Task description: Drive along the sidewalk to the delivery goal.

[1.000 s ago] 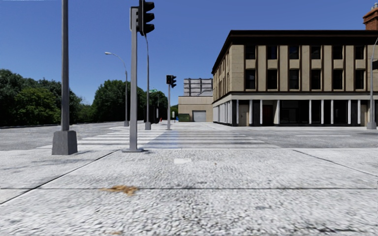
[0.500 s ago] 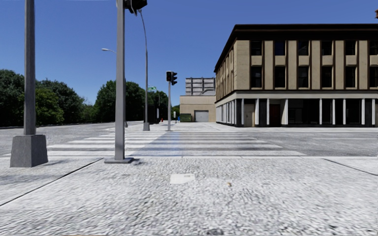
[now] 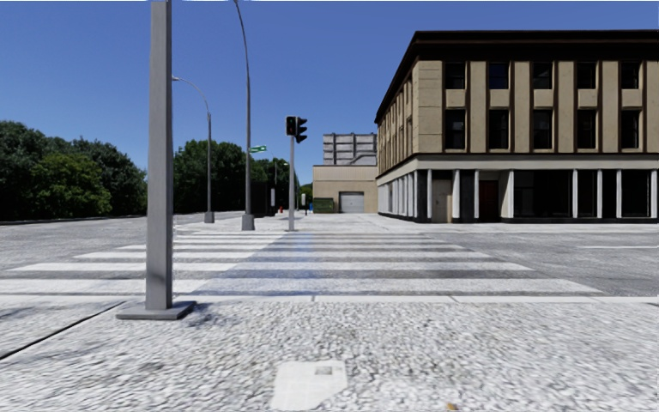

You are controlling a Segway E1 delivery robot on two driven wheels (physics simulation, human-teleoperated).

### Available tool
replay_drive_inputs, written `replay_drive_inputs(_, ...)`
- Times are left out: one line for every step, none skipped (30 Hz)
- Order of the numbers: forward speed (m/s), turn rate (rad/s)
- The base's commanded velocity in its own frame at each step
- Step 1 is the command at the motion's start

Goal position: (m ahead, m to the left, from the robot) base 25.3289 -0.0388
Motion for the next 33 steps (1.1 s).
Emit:
replay_drive_inputs(2.0, 0.0)
replay_drive_inputs(2.0, 0.0)
replay_drive_inputs(2.0, 0.0)
replay_drive_inputs(2.0, 0.0)
replay_drive_inputs(2.0, 0.0)
replay_drive_inputs(2.0, 0.0)
replay_drive_inputs(2.0, 0.0)
replay_drive_inputs(2.0, 0.0)
replay_drive_inputs(2.0, 0.0)
replay_drive_inputs(2.0, 0.0)
replay_drive_inputs(2.0, 0.0)
replay_drive_inputs(2.0, 0.0)
replay_drive_inputs(2.0, 0.0)
replay_drive_inputs(2.0, 0.0)
replay_drive_inputs(2.0, 0.0)
replay_drive_inputs(2.0, 0.0)
replay_drive_inputs(2.0, 0.0)
replay_drive_inputs(2.0, 0.0)
replay_drive_inputs(2.0, 0.0)
replay_drive_inputs(2.0, 0.0)
replay_drive_inputs(2.0, 0.0)
replay_drive_inputs(2.0, 0.0)
replay_drive_inputs(2.0, 0.0)
replay_drive_inputs(2.0, 0.0)
replay_drive_inputs(2.0, 0.0)
replay_drive_inputs(2.0, 0.0)
replay_drive_inputs(2.0, -0.03)
replay_drive_inputs(2.0, -0.03)
replay_drive_inputs(2.0, -0.25)
replay_drive_inputs(2.0, -0.34)
replay_drive_inputs(2.0, -0.36)
replay_drive_inputs(2.0, -0.24)
replay_drive_inputs(2.0, -0.24)
